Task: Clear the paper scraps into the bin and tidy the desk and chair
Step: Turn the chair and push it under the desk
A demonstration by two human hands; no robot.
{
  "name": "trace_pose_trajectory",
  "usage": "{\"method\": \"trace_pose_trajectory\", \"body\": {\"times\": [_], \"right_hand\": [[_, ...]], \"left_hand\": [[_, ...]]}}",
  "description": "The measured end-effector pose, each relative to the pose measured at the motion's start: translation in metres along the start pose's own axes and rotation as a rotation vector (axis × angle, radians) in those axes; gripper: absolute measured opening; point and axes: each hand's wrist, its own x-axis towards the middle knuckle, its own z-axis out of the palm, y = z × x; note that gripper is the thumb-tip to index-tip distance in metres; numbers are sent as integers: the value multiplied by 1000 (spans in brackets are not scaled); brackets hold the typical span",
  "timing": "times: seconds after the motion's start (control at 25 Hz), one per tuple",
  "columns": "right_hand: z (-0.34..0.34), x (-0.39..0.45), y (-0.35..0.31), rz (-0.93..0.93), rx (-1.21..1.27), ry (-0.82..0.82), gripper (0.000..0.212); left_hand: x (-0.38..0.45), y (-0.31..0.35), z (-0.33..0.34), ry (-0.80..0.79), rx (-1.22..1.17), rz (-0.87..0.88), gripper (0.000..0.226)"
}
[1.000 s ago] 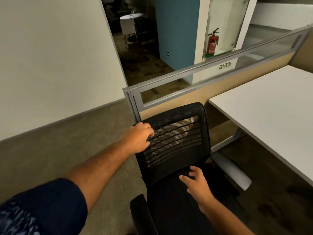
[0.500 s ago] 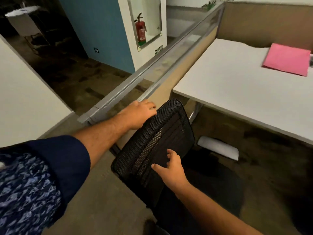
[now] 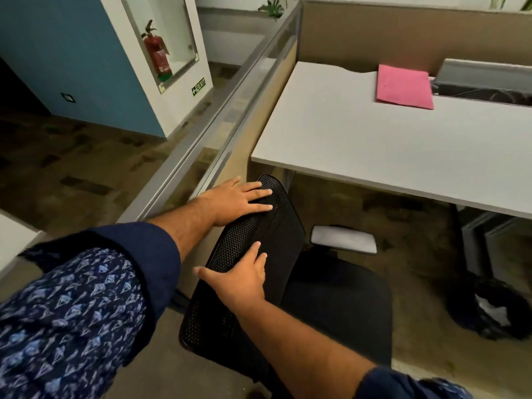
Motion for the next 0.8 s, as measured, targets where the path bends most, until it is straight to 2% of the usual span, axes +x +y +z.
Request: {"method": "trace_pose_trajectory", "body": {"times": [0.28,0.8], "right_hand": [[2,7,-4,36,-35,2,149],[-43,13,11,-4,-64,-18,145]], "left_hand": [[20,0,-10,-66,10,43,111],[60,21,-49,-160,-71,-20,124]]}}
